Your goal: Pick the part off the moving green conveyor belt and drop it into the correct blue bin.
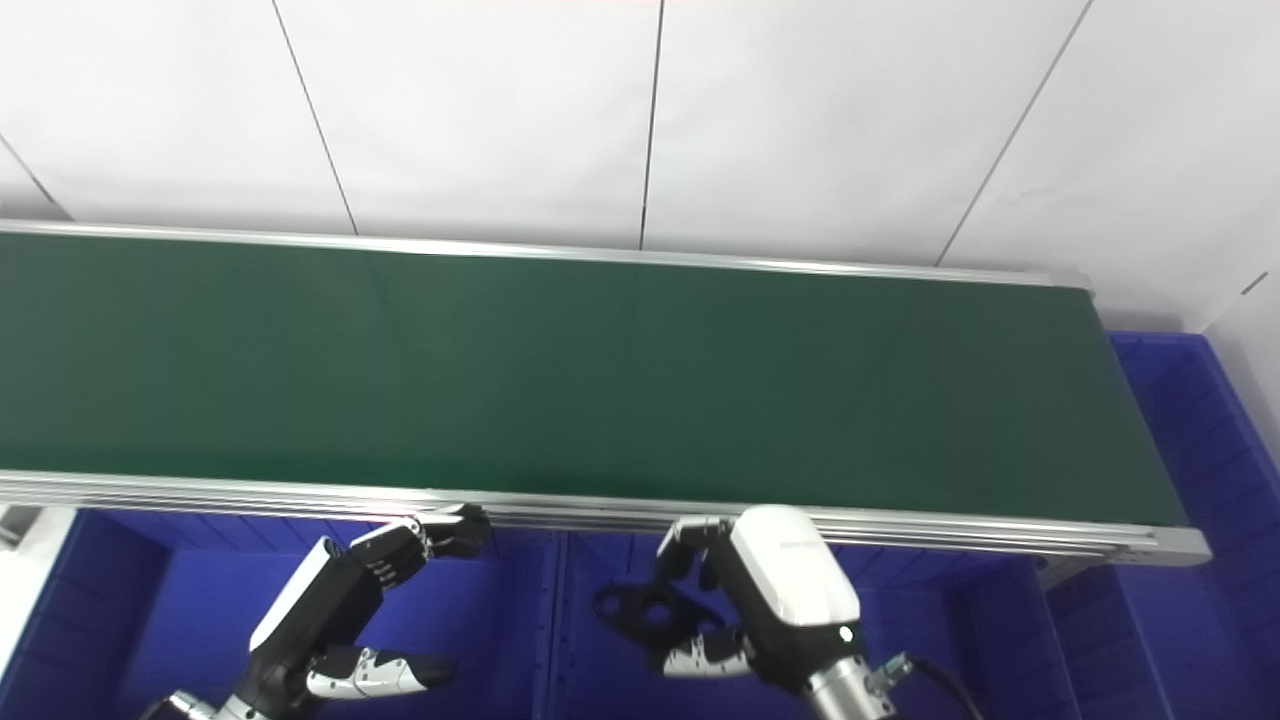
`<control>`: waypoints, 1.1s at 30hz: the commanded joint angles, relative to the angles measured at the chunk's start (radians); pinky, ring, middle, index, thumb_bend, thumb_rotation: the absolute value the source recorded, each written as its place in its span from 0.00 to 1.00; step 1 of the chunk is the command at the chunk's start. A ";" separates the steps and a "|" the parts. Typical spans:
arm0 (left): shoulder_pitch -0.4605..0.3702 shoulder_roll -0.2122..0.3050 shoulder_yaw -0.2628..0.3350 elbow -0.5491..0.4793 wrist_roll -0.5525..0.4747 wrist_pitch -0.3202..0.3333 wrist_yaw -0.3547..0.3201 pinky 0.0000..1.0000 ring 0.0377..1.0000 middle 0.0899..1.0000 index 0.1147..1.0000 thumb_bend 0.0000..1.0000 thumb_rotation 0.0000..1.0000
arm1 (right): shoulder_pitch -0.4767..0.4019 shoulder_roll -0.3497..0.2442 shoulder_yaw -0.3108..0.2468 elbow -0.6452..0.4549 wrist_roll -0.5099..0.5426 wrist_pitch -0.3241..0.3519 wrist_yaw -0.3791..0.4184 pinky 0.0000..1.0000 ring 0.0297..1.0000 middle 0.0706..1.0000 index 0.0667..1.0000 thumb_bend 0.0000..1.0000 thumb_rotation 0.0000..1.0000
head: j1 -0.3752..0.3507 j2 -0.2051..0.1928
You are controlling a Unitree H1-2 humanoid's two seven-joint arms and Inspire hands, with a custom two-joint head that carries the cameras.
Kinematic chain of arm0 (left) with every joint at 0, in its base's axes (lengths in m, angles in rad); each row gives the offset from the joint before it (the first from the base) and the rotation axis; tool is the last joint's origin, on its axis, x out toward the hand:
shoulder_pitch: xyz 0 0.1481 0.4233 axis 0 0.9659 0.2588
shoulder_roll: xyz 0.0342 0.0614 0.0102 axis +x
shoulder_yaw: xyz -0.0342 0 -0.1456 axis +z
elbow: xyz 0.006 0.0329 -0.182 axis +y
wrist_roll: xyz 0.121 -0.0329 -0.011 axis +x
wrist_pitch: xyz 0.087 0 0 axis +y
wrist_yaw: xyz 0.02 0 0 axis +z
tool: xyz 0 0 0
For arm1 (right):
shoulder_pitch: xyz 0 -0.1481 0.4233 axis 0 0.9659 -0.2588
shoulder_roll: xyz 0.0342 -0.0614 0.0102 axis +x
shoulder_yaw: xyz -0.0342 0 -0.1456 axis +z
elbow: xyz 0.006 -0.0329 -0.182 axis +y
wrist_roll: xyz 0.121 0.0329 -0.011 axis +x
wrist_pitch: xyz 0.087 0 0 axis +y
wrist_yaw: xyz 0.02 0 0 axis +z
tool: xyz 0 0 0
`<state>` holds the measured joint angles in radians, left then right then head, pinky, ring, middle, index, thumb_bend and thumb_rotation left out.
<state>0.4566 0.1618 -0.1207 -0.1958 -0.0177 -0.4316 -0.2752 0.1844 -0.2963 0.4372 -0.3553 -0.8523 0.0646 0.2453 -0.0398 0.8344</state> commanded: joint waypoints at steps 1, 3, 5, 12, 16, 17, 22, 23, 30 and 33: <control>0.003 0.016 0.003 -0.036 -0.015 -0.013 0.008 0.74 0.80 0.81 0.67 0.64 0.43 | -0.006 -0.002 0.002 0.018 -0.009 -0.034 -0.016 0.29 0.43 0.49 0.42 0.52 0.00 | -0.002 0.005; 0.003 0.018 0.002 -0.044 -0.024 -0.002 0.007 0.74 0.80 0.81 0.67 0.64 0.42 | -0.012 0.004 0.007 0.041 -0.020 -0.019 -0.006 0.28 0.43 0.48 0.43 0.52 0.00 | -0.005 0.013; 0.002 0.019 0.001 -0.048 -0.032 0.003 0.007 0.73 0.80 0.82 0.67 0.64 0.42 | -0.021 0.013 0.012 0.056 -0.040 0.004 0.015 0.28 0.42 0.46 0.45 0.52 0.00 | -0.008 0.024; 0.001 0.021 0.003 -0.059 -0.034 0.010 0.009 0.72 0.80 0.82 0.68 0.63 0.42 | -0.012 0.039 0.020 0.035 -0.121 0.091 0.127 0.60 0.74 0.80 0.78 0.64 0.08 | -0.009 0.039; 0.001 0.023 0.003 -0.064 -0.041 0.016 0.008 0.72 0.80 0.82 0.68 0.63 0.41 | 0.014 0.066 -0.009 0.020 -0.064 0.059 0.065 0.64 0.78 0.86 0.85 0.63 0.15 | -0.006 0.043; 0.001 0.024 0.003 -0.064 -0.043 0.016 0.007 0.72 0.80 0.82 0.68 0.63 0.41 | 0.021 0.071 -0.017 0.015 -0.045 0.043 0.039 0.65 0.80 0.88 0.86 0.62 0.17 | -0.005 0.045; 0.003 0.025 0.006 -0.070 -0.041 0.019 0.009 0.72 0.80 0.82 0.68 0.63 0.42 | 0.058 0.101 -0.044 -0.009 0.010 -0.006 -0.085 0.66 0.82 0.91 0.89 0.61 0.24 | -0.004 0.046; 0.003 0.026 0.007 -0.071 -0.042 0.022 0.009 0.72 0.80 0.82 0.69 0.63 0.41 | 0.063 0.106 -0.048 -0.015 0.021 -0.014 -0.103 0.67 0.82 0.91 0.90 0.61 0.25 | -0.003 0.046; 0.004 0.033 0.009 -0.072 -0.039 0.025 0.008 0.72 0.79 0.83 0.70 0.63 0.41 | 0.107 0.127 -0.039 -0.076 0.072 0.000 -0.115 0.68 0.82 0.89 0.88 0.60 0.31 | 0.004 0.051; 0.006 0.034 0.008 -0.069 -0.042 0.024 0.010 0.71 0.79 0.83 0.71 0.63 0.40 | 0.142 0.148 -0.020 -0.103 0.093 0.008 -0.110 0.69 0.81 0.88 0.87 0.61 0.32 | 0.005 0.050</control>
<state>0.4579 0.1909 -0.1168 -0.2311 -0.0418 -0.3981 -0.2752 0.3137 -0.1662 0.4090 -0.4203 -0.7738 0.1046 0.1462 -0.0353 0.8851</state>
